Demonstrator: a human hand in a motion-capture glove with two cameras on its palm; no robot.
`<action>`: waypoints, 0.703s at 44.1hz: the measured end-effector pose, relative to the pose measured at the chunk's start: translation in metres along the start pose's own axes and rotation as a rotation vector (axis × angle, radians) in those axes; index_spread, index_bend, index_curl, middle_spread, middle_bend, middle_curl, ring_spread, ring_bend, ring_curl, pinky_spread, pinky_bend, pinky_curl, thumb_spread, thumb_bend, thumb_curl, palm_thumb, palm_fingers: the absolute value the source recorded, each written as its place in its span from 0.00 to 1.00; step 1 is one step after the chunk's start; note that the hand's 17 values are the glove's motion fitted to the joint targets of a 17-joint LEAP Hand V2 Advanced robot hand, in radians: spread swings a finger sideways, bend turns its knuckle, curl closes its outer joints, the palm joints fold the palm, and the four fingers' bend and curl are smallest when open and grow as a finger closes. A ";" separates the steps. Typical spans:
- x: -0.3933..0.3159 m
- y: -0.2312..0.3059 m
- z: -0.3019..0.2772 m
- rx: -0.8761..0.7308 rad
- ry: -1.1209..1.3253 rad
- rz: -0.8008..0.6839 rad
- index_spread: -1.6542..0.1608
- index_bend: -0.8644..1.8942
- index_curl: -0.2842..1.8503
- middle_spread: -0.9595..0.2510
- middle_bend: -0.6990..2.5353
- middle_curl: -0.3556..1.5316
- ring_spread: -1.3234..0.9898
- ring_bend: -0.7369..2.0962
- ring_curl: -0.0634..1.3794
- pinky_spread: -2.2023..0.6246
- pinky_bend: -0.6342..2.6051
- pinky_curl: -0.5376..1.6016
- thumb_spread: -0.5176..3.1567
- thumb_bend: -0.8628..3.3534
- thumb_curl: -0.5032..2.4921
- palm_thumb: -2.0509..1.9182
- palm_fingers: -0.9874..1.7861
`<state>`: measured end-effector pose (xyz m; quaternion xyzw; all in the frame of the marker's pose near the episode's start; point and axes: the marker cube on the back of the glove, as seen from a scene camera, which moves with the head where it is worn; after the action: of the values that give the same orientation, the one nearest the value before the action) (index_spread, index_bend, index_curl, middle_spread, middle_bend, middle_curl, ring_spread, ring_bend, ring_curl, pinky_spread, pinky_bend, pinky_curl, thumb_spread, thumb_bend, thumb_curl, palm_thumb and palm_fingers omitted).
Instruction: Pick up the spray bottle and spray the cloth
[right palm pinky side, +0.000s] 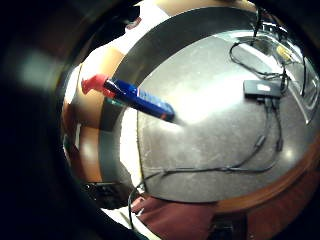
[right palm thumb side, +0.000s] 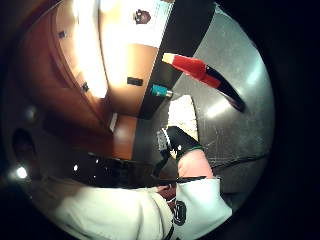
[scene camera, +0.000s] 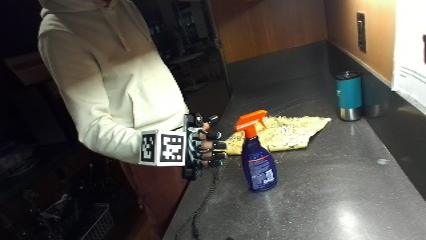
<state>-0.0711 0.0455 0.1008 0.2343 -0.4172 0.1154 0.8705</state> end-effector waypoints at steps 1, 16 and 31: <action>0.002 -0.001 0.004 0.006 -0.010 0.011 0.73 0.35 0.21 0.79 0.30 0.35 0.58 0.40 0.23 0.83 0.35 0.41 0.40 0.20 0.28 0.68 0.41; 0.024 -0.027 0.069 -0.047 -0.136 0.156 0.73 0.36 0.21 0.78 0.30 0.36 0.57 0.41 0.24 0.83 0.35 0.41 0.40 0.20 0.29 0.69 0.42; 0.010 -0.065 0.101 -0.052 -0.205 0.148 0.73 0.38 0.23 0.75 0.31 0.37 0.56 0.41 0.24 0.82 0.33 0.40 0.39 0.20 0.29 0.69 0.48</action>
<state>-0.1066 -0.0618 0.1433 0.1908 -0.5228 0.1439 0.8182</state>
